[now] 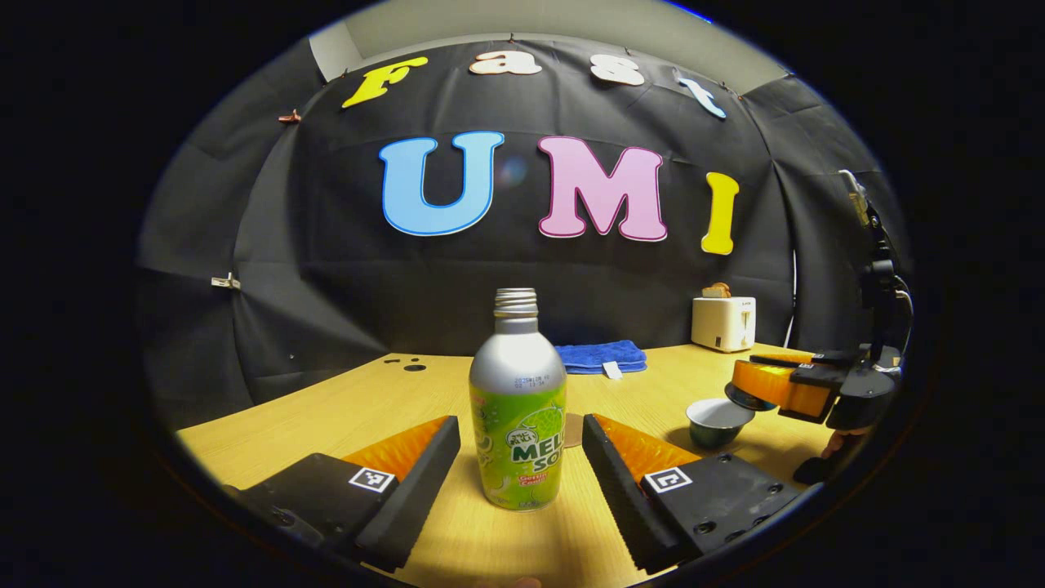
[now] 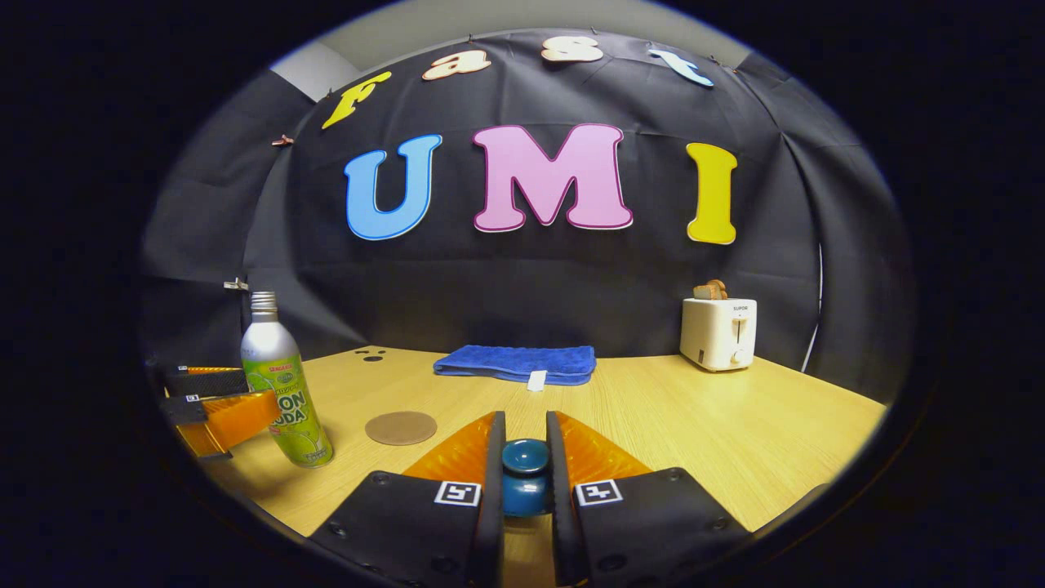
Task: Open the teacup lid with one hand, grasp the water bottle and pour water into the teacup with the other hand; after pouring, place the water bottle on the coaster and then close the teacup lid.
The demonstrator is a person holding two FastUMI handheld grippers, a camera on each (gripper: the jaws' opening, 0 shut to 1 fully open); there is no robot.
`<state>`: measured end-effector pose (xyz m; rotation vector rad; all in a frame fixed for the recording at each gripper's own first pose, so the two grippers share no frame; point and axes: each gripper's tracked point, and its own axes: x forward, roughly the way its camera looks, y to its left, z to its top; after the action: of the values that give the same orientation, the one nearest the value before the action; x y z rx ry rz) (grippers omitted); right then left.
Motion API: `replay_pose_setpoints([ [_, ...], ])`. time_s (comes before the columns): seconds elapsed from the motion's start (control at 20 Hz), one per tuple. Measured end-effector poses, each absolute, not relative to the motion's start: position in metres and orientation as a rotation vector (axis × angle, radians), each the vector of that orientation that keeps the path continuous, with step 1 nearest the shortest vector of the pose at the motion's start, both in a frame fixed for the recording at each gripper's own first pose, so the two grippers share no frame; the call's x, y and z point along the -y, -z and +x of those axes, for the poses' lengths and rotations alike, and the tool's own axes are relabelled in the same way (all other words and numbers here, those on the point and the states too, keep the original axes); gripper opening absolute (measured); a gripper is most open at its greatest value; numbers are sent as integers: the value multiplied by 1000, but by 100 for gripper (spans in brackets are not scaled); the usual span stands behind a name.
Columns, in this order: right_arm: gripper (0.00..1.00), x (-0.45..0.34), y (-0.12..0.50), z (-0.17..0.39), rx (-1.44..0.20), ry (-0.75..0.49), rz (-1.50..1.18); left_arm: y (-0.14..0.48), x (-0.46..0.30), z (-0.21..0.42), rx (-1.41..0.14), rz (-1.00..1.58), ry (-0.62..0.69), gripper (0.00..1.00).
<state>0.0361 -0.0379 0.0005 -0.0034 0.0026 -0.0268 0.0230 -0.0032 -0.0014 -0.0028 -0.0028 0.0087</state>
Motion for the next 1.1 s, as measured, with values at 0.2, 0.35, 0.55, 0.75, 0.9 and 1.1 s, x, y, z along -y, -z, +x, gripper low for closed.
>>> replay_pose_setpoints([
  [0.2,27,43,-1,34,-2,30,-3,0,1,42,3,-3,-19,95],
  [0.35,27,47,-1,34,-2,30,-4,0,0,57,2,-3,-15,95],
  [0.55,27,56,0,33,-1,30,-4,1,-9,71,3,-2,-38,95],
  [0.75,27,66,0,32,0,30,-4,1,-13,74,2,-2,-66,83],
  [0.9,27,79,0,32,0,41,-4,1,-7,76,-2,3,-49,81],
  [1.1,27,102,-1,28,1,64,-4,-3,2,79,-11,177,-58,78],
])
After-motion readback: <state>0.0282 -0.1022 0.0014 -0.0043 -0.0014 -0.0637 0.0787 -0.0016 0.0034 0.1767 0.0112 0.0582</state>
